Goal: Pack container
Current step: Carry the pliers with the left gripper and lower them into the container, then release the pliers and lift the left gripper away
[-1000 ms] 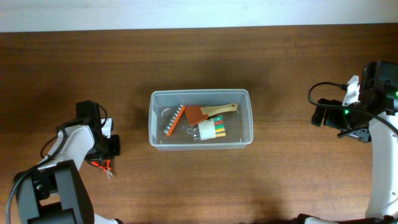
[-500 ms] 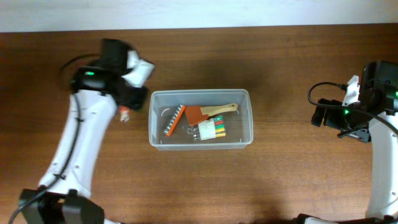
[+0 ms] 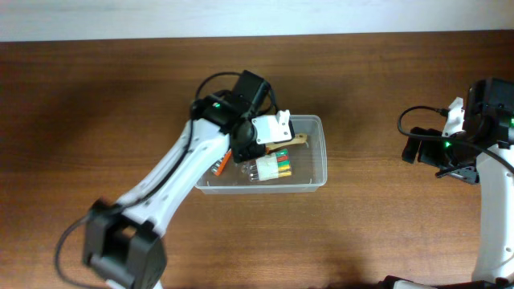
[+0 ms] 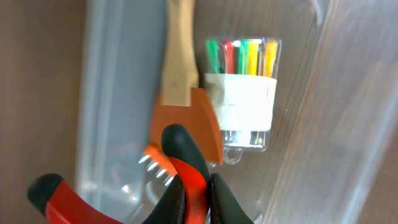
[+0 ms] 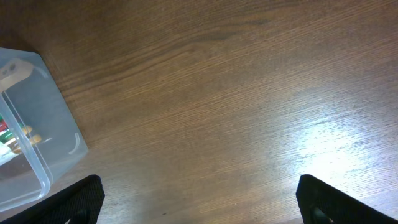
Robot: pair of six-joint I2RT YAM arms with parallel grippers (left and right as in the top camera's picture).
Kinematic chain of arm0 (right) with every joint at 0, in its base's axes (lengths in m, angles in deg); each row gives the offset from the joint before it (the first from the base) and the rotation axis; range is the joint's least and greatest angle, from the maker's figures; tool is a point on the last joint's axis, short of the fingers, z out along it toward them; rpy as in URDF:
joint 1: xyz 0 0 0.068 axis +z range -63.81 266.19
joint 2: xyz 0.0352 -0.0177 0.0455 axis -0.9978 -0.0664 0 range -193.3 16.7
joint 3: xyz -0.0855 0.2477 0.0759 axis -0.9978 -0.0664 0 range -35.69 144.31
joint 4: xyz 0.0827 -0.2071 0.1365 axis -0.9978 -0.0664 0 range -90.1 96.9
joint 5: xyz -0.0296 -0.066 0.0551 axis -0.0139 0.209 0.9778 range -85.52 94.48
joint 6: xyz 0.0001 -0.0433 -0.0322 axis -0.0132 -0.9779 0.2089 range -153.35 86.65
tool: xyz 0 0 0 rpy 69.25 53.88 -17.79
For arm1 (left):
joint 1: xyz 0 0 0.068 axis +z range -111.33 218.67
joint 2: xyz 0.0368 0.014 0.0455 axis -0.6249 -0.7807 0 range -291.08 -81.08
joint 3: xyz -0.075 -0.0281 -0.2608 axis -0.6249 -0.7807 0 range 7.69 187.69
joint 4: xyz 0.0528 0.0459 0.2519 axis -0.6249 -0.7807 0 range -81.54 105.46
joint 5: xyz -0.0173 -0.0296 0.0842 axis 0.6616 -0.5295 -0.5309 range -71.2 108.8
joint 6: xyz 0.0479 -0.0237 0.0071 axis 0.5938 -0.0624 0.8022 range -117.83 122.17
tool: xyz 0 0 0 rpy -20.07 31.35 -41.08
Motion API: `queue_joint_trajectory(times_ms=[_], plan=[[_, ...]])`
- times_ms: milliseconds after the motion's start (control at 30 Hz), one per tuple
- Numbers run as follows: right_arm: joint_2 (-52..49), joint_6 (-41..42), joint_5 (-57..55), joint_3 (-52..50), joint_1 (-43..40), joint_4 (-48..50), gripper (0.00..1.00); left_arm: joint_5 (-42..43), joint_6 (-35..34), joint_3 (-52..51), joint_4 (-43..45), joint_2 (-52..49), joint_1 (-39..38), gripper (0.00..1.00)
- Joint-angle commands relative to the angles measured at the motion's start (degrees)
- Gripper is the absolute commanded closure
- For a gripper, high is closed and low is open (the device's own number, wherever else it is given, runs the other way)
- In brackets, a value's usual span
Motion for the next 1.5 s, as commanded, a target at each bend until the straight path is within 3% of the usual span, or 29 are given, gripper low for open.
queue_joint_trajectory(times_ms=[0,133,200,333,533,733,933,967,1233,1467], plan=[[-0.13,-0.42,0.07,0.02,-0.35,0.15,0.01,1.11,2.73,0.35,0.04,-5.33,0.20,0.98],[-0.13,-0.42,0.07,0.02,-0.35,0.15,0.01,1.09,2.58,0.35,0.09,-9.20,0.20,0.96],[-0.13,-0.42,0.07,0.02,-0.35,0.13,0.01,1.07,2.60,0.35,0.09,-10.64,0.26,0.78],[-0.13,-0.42,0.07,0.02,-0.35,0.15,0.01,1.05,2.58,0.35,0.09,-12.66,0.26,0.62],[-0.13,-0.42,0.07,0.02,-0.35,0.13,0.01,0.11,1.95,0.72,0.17,-12.76,0.26,0.59],[-0.13,-0.42,0.07,0.02,-0.35,0.15,0.01,-2.23,-6.75,6.97,-2.36,-9.60,0.66,0.57],[0.24,-2.62,0.09,0.02,0.83,1.29,0.01,-2.21,-17.84,14.14,-7.39,-2.75,3.87,0.16],[0.72,-3.21,0.13,0.02,2.23,3.34,0.02,-2.19,-20.37,14.62,-7.67,-0.83,5.53,0.01],[1.97,-8.13,0.28,0.02,13.64,27.76,0.01,-2.16,-29.59,14.62,-4.85,5.70,20.33,0.01],[0.87,-8.35,0.02,0.02,15.67,55.95,0.01,-3.26,-29.79,14.62,9.16,5.66,31.63,0.01]])
